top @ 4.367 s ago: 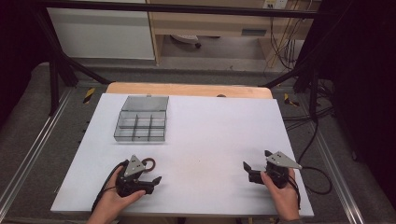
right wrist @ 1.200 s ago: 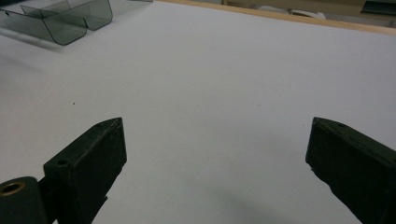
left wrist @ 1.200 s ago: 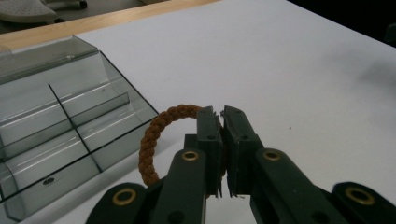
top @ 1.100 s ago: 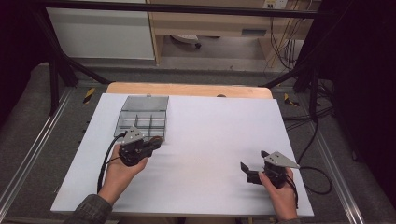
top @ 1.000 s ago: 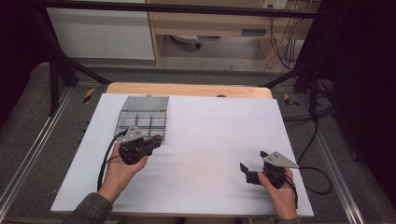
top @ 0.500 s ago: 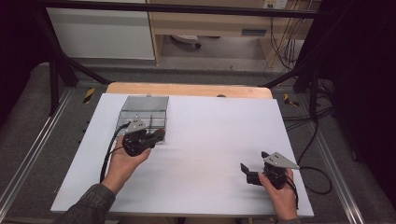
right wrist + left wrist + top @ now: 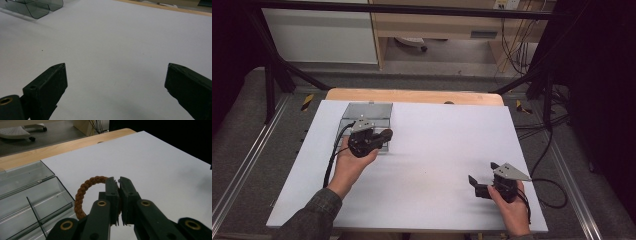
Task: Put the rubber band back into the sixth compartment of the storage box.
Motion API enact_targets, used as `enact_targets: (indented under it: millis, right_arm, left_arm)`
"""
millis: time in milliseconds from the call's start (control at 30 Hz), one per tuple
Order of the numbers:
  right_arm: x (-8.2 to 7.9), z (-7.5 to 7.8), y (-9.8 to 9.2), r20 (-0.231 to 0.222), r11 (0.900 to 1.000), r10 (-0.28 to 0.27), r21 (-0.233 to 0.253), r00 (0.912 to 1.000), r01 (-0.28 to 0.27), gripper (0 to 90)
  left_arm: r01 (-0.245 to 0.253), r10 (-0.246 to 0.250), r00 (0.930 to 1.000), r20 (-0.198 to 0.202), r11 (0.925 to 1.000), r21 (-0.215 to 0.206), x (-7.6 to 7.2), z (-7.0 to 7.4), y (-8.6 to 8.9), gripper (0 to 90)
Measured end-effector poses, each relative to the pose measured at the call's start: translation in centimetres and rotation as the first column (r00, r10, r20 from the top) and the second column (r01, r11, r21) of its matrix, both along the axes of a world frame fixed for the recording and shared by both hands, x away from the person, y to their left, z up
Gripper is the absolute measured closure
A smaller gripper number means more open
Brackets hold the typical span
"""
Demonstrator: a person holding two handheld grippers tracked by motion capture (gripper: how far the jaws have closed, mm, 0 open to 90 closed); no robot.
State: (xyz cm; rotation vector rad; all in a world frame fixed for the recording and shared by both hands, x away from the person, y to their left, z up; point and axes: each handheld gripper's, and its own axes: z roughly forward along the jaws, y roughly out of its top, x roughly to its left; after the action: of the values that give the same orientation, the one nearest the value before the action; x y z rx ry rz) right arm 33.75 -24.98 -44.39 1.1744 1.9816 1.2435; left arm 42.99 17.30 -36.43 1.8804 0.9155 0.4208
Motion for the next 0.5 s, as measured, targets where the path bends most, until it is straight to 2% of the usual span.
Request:
enact_targets:
  millis: [500]
  right_arm:
    - [0.0,0.0,0.0,0.002,1.0,0.0,0.003,1.0,0.0,4.8]
  left_arm:
    - [-0.04,0.04,0.9986,-0.034,0.9992,-0.007,1.5,-0.5,0.7,85.4]
